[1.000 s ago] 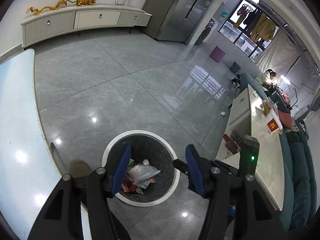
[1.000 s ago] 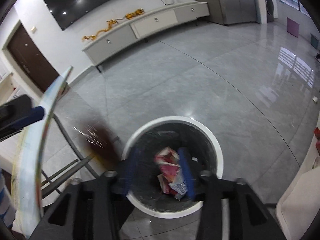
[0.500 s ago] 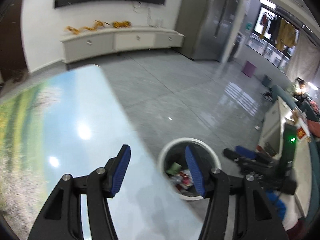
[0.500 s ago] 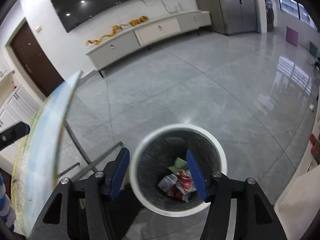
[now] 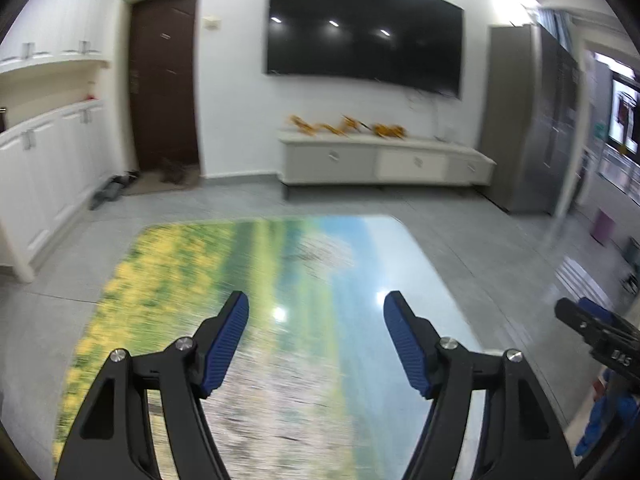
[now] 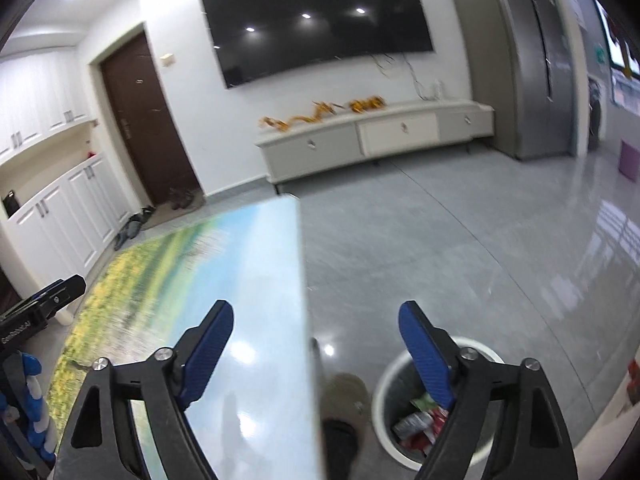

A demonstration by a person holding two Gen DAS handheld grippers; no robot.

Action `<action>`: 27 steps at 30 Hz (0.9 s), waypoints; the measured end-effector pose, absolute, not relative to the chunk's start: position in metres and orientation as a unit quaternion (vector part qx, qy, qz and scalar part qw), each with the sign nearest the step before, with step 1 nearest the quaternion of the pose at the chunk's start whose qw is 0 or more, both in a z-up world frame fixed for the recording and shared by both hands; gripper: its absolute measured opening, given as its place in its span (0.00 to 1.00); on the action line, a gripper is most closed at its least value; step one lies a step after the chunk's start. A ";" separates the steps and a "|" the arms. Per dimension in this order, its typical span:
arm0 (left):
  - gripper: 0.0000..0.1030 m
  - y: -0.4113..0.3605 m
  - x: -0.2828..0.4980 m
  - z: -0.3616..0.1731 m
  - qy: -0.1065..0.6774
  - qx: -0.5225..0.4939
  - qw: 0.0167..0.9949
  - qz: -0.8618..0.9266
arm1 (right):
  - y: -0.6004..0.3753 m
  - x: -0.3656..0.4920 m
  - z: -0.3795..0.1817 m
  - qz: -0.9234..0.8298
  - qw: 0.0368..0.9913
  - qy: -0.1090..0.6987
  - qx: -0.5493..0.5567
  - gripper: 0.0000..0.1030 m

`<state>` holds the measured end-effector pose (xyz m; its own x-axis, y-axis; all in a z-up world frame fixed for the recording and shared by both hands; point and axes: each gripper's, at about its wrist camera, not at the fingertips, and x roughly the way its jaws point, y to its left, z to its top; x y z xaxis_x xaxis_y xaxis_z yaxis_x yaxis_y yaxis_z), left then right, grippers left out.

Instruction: Collect trash

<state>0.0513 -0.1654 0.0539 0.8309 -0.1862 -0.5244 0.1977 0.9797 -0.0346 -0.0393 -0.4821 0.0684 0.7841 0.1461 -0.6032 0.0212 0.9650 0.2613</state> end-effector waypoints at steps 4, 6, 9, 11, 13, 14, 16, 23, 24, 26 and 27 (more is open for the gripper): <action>0.75 -0.131 0.044 0.075 0.239 -0.006 0.970 -0.052 | -0.447 -0.033 0.091 0.046 0.946 0.299 0.116 0.97; 0.76 -0.114 0.037 0.083 0.224 -0.015 0.974 -0.029 | -0.429 -0.030 0.099 0.045 0.951 0.286 0.111 0.98; 0.80 -0.098 0.027 0.091 0.210 -0.021 0.977 -0.009 | -0.409 -0.032 0.106 0.041 0.956 0.273 0.096 1.00; 0.80 -0.092 0.021 0.094 0.202 -0.022 0.979 0.003 | -0.395 -0.035 0.109 0.037 0.959 0.269 0.081 1.00; 0.81 -0.087 0.014 0.098 0.192 -0.020 0.981 0.014 | -0.385 -0.036 0.110 0.032 0.961 0.266 0.066 1.00; 0.82 -0.086 0.011 0.099 0.189 -0.017 0.982 0.018 | -0.378 -0.040 0.110 0.031 0.962 0.264 0.058 1.00; 0.88 -0.086 0.005 0.100 0.184 -0.016 0.983 0.022 | -0.370 -0.044 0.110 0.034 0.963 0.262 0.051 1.00; 1.00 -0.083 -0.019 0.112 0.159 -0.015 0.986 0.045 | -0.357 -0.056 0.120 0.030 0.968 0.245 0.042 1.00; 1.00 -0.083 -0.022 0.114 0.156 -0.017 0.987 0.045 | -0.357 -0.059 0.122 0.029 0.969 0.242 0.043 1.00; 1.00 -0.081 -0.028 0.117 0.154 -0.019 0.987 0.049 | -0.358 -0.063 0.125 0.026 0.970 0.236 0.044 1.00; 1.00 -0.080 -0.032 0.118 0.153 -0.019 0.987 0.055 | -0.358 -0.065 0.126 0.026 0.971 0.234 0.045 1.00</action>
